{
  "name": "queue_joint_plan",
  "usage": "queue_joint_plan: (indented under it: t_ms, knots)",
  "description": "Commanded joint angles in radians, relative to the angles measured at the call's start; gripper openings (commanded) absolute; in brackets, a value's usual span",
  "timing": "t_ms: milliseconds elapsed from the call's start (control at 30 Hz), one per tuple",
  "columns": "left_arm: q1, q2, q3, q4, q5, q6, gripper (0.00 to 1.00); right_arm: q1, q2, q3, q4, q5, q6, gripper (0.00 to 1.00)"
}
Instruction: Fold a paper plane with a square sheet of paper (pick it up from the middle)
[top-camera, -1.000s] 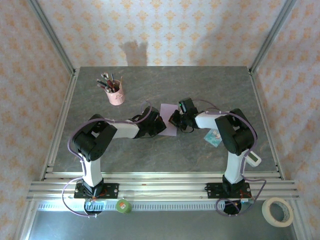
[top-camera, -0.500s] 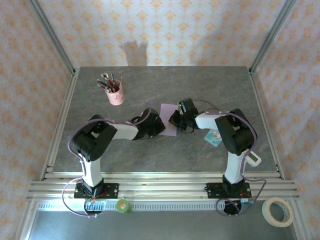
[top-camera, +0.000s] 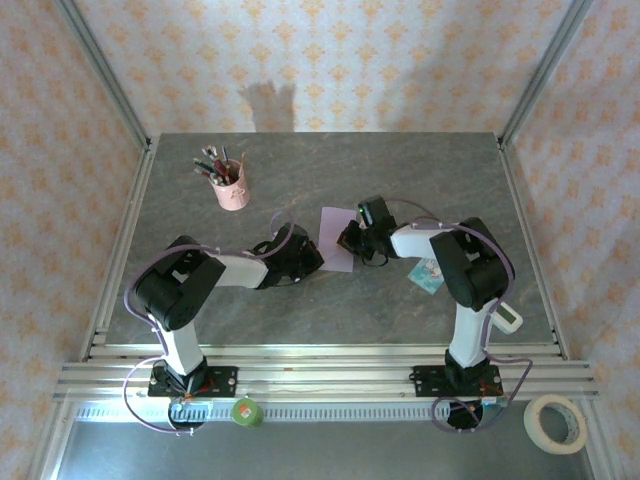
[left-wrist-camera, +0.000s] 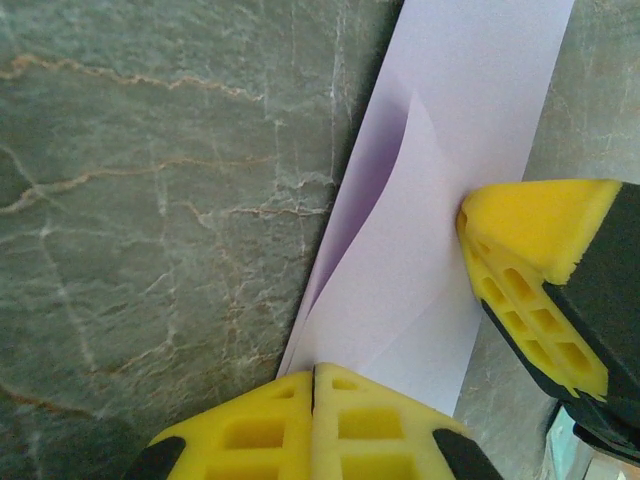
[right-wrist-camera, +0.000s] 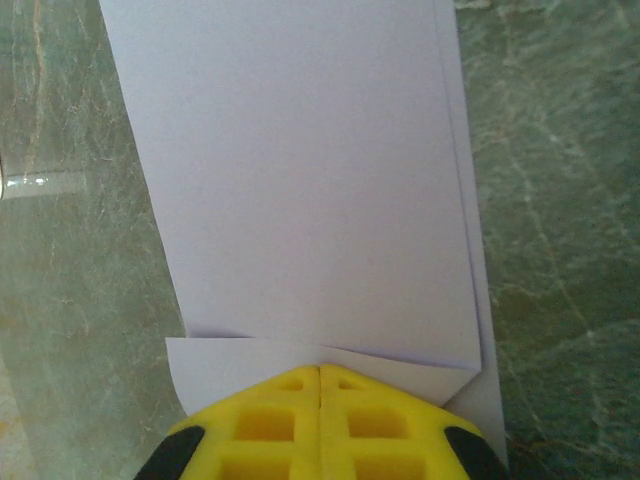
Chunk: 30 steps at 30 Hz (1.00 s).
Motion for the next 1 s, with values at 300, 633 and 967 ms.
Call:
queue_joint_plan:
  t_ms: [300, 633, 967]
  knots:
    - [0.005, 0.035, -0.023, -0.150, -0.024, 0.005, 0.00, 0.022, -0.057, 0.129, -0.181, -0.027, -0.150, 0.00]
    - [0.005, 0.044, -0.006, -0.162, -0.019, 0.011, 0.00, 0.078, -0.033, 0.071, -0.168, -0.054, -0.121, 0.00]
    - [0.005, 0.052, 0.012, -0.198, -0.025, 0.017, 0.00, 0.087, 0.032, 0.073, -0.180, 0.001, -0.111, 0.00]
